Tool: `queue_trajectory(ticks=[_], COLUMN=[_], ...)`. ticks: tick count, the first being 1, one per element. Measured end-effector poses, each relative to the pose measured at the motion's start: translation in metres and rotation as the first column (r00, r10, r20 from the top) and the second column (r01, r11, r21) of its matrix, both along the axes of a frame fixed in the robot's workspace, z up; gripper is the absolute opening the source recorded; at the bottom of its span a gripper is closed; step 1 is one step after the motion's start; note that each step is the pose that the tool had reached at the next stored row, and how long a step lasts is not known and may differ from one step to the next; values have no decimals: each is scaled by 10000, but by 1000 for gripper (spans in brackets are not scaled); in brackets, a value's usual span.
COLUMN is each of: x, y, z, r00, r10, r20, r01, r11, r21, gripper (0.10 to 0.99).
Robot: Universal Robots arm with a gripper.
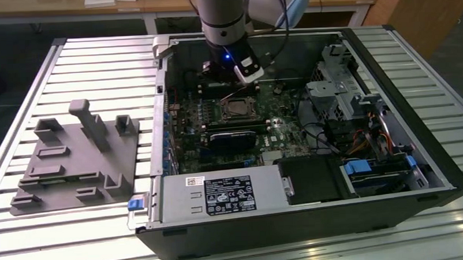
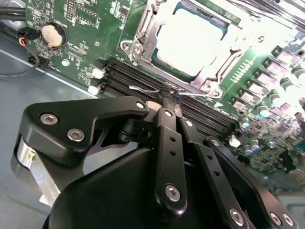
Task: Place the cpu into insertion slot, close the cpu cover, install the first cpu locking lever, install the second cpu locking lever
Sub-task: 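Install the first cpu locking lever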
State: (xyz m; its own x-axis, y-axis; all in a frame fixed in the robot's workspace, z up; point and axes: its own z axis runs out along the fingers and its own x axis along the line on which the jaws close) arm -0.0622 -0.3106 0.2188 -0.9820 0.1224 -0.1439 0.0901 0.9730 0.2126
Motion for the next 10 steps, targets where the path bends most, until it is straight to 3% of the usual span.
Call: queue_trajectory(ticks=[3,10], x=[4,5], y=[0,0], z=[-14,-18], r00=[10000,9999], r10=[1,-117], r20=[67,71], r01=[-1,117], r11=[10000,9999], r21=[-10,-54], gripper=[106,106])
